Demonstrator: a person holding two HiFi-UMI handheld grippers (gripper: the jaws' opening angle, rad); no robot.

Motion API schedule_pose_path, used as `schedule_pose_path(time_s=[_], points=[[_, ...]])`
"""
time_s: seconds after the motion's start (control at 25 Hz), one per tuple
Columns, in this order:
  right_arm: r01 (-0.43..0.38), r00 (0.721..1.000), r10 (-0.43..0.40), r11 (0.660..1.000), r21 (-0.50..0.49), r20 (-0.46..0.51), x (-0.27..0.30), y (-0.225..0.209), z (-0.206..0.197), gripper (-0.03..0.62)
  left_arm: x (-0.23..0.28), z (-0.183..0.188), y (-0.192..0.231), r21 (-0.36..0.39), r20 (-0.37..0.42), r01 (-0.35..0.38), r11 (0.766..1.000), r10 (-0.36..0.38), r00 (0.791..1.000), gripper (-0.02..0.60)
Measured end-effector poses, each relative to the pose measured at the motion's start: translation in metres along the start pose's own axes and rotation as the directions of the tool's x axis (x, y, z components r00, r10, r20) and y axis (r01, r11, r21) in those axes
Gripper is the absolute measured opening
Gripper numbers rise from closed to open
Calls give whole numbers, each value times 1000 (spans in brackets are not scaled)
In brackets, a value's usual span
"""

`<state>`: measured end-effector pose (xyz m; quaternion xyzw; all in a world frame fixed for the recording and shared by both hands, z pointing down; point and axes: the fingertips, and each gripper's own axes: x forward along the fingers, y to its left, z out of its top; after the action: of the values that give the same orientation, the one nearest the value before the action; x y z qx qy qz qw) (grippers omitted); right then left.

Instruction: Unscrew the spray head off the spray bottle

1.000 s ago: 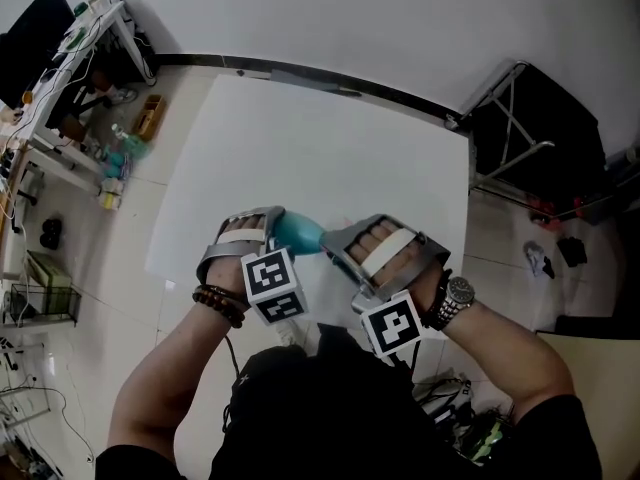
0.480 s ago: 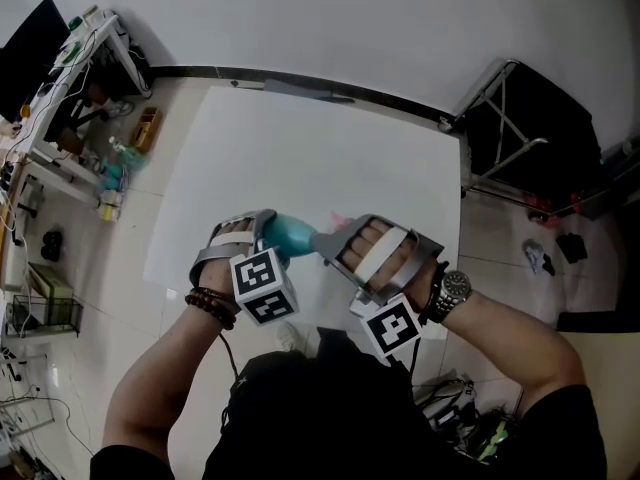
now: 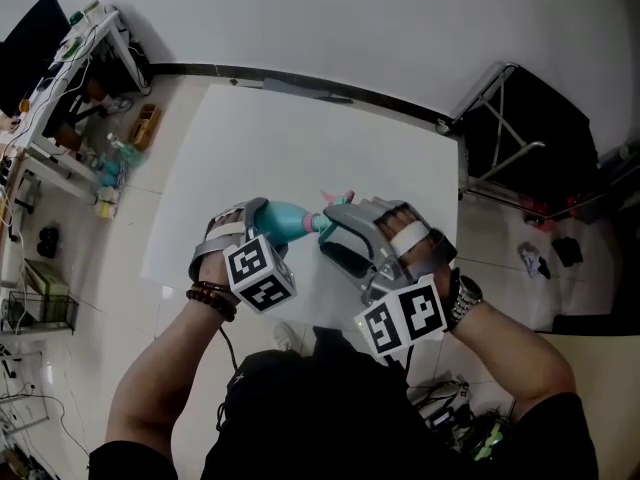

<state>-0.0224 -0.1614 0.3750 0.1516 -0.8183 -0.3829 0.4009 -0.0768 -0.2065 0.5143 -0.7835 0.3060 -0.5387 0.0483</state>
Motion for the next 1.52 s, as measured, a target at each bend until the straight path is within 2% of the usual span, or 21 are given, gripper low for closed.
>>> schedule_pose_path(time_s=[0.04,0.08,0.12,0.16,0.2,0.24,0.28,0.32,0.36,0.4,0.44,0.48,0.6,0.68,0.88,0.96,1.12,1.24,1.36,1.44,1.52], points=[[7,1000,-7,994,107,2,-3,-10,-1,249,0,0,6,-13,3,-25,1000,25,1000,405],[8,1000,-9,974,226,6,-6,-19,-2,249,0,0,11,-23,6,-51,998,51,999,405],[-1,1000,-5,934,357,17,-9,-26,-4,249,1,1,16,-28,9,-78,997,78,997,405],[-22,999,5,867,498,37,-11,-32,-8,249,2,1,20,-31,9,-102,994,102,995,405],[-53,998,18,764,643,62,-11,-36,-13,249,2,2,22,-33,7,-122,992,122,992,405],[-87,996,30,626,775,88,-12,-39,-19,249,3,1,24,-32,1,-140,990,140,990,405],[-117,993,39,463,879,111,-12,-41,-26,249,3,0,26,-27,-8,-157,987,157,988,405],[-139,990,44,291,947,132,-12,-42,-32,249,3,1,28,-21,-13,-174,985,174,985,405],[-155,988,46,135,979,151,-11,-41,-38,249,2,3,30,-18,-12,-190,982,190,982,405],[-167,985,46,14,986,167,-9,-39,-41,249,2,5,33,-15,-7,-205,979,205,979,405],[-177,982,49,-66,982,180,-5,-36,-42,249,0,8,35,-13,0,-218,976,218,976,405],[-185,980,54,-117,976,192,0,-32,-41,249,-1,11,36,-10,6,-230,973,230,973,405],[-209,970,75,-225,952,231,16,-20,-38,249,-4,13,38,16,6,-252,968,251,968,405],[-211,967,84,-270,940,241,24,-15,-39,249,-3,12,36,41,-5,-258,965,258,966,405],[-209,965,75,-353,912,250,36,-10,-43,247,-7,13,33,73,-12,-280,957,282,959,405],[-213,964,75,-368,905,257,39,-9,-42,239,-11,17,32,72,-2,-286,956,287,958,405],[-217,960,83,-378,900,266,42,-7,-42,138,-15,20,32,91,1,-292,952,293,956,405],[-214,960,99,-346,913,263,41,-5,-42,127,-15,19,29,97,-7,-287,953,289,957,405],[-208,958,134,-277,938,252,38,0,-40,124,-15,21,23,90,0,-270,959,271,963,405],[-207,956,163,-208,956,242,36,3,-40,124,-15,20,18,91,-8,-253,963,255,967,405],[-210,955,189,-105,972,227,35,4,-38,123,-13,18,16,97,-11,-229,969,231,973,405]])
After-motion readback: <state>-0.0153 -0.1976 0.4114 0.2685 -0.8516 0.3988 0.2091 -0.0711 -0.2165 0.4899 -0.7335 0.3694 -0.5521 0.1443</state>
